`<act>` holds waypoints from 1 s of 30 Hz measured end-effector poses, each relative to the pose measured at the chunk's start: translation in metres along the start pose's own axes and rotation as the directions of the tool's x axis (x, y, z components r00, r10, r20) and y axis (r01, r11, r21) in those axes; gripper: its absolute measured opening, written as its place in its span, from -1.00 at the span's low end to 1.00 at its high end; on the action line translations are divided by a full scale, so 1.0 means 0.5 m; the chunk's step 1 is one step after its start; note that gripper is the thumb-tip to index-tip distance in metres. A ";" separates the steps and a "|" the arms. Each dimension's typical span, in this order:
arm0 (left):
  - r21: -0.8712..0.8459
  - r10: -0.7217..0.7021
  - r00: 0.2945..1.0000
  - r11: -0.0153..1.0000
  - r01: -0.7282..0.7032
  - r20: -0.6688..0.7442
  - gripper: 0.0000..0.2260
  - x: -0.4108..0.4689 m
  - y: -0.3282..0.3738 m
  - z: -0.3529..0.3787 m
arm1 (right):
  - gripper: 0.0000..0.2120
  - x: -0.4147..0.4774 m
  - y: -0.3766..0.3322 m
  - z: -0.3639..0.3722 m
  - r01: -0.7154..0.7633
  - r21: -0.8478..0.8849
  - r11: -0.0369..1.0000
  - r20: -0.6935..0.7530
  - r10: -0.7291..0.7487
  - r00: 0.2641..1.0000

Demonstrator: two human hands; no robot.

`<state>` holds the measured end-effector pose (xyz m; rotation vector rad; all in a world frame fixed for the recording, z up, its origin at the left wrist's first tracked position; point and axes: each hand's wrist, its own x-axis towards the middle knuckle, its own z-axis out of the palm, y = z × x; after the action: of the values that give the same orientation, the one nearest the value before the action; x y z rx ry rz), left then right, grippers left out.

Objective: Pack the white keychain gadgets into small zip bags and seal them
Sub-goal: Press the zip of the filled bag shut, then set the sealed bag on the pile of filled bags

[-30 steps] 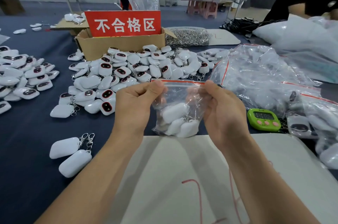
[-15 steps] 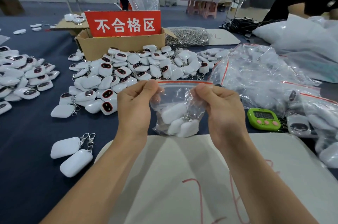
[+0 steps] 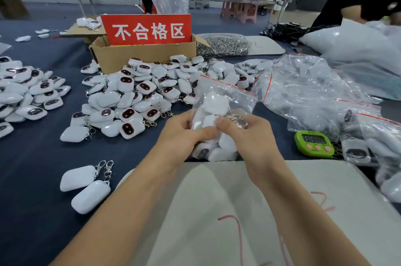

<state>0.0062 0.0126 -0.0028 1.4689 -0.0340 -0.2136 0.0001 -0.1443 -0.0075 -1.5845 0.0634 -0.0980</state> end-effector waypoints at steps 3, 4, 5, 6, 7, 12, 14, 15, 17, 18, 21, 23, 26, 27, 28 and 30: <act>0.062 0.138 0.951 0.990 -0.126 -0.278 -0.76 -0.001 -0.009 0.004 | -0.86 0.001 0.006 0.010 0.061 -0.124 0.990 -0.160 -0.080 0.984; 0.169 0.244 0.893 0.967 -0.192 -0.377 -0.77 0.000 -0.012 0.003 | -0.84 0.000 0.003 0.014 0.080 -0.129 0.988 -0.147 -0.099 0.984; 0.294 0.359 0.837 0.923 -0.250 -0.414 -0.78 0.001 -0.015 -0.001 | -0.81 -0.002 0.001 0.019 0.098 -0.089 0.991 -0.078 -0.105 0.991; 0.383 0.446 0.810 0.873 -0.301 -0.381 -0.77 -0.002 -0.014 -0.003 | -0.79 -0.007 -0.001 0.025 0.097 -0.031 0.995 0.033 -0.096 0.995; 0.413 0.489 0.821 0.840 -0.351 -0.297 -0.72 -0.006 -0.012 -0.002 | -0.74 -0.011 -0.002 0.031 0.079 0.024 0.997 0.141 -0.081 0.987; 0.289 0.452 0.881 0.870 -0.399 -0.142 -0.56 -0.020 -0.010 0.014 | -0.83 -0.004 -0.006 0.020 -0.149 0.234 0.961 0.074 0.136 0.988; 0.427 0.386 0.891 0.866 -0.260 -0.240 -0.44 -0.014 -0.010 0.013 | -0.87 0.000 -0.010 0.007 -0.250 0.324 0.912 0.046 0.248 0.968; 0.412 0.319 0.920 0.888 -0.205 -0.228 -0.45 -0.010 -0.013 0.011 | -0.86 0.001 -0.011 0.005 -0.267 0.352 0.897 0.067 0.260 0.963; 0.193 0.162 0.982 0.971 -0.141 -0.101 -0.72 -0.005 -0.016 0.015 | -0.89 0.001 -0.012 0.004 -0.256 0.338 0.906 0.115 0.230 0.966; 0.122 0.109 0.992 0.987 -0.101 -0.059 -0.84 -0.005 -0.016 0.020 | -0.89 -0.001 -0.014 0.005 -0.237 0.311 0.920 0.117 0.211 0.971; 0.132 0.162 0.985 0.979 -0.153 -0.060 -0.88 -0.006 -0.017 0.026 | -0.83 -0.005 -0.013 0.001 -0.117 0.217 0.969 0.044 0.110 0.993; 0.191 0.250 0.962 0.955 -0.226 -0.111 -0.86 -0.007 -0.016 0.030 | -0.79 -0.007 -0.015 -0.002 -0.076 0.195 0.978 0.075 0.062 0.995; 0.256 0.315 0.923 0.932 -0.257 -0.219 -0.88 -0.016 -0.008 0.044 | -0.71 -0.014 -0.026 -0.008 -0.100 0.277 0.956 0.188 0.048 0.981; 0.233 0.317 0.916 0.937 -0.261 -0.246 -0.88 -0.021 -0.001 0.046 | -0.73 -0.020 -0.030 -0.011 -0.095 0.300 0.949 0.230 0.025 0.973; 0.196 0.313 0.915 0.943 -0.269 -0.253 -0.86 -0.027 0.010 0.049 | -0.74 -0.028 -0.033 -0.016 -0.100 0.339 0.936 0.272 0.005 0.962; 0.119 0.301 0.926 0.953 -0.280 -0.228 -0.80 -0.043 0.032 0.056 | -0.72 -0.054 -0.037 -0.036 -0.140 0.425 0.894 0.338 -0.014 0.941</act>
<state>-0.0173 -0.0103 0.0182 1.5446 -0.0618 0.2144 -0.0289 -0.1592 0.0105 -1.1184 -0.1634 0.1990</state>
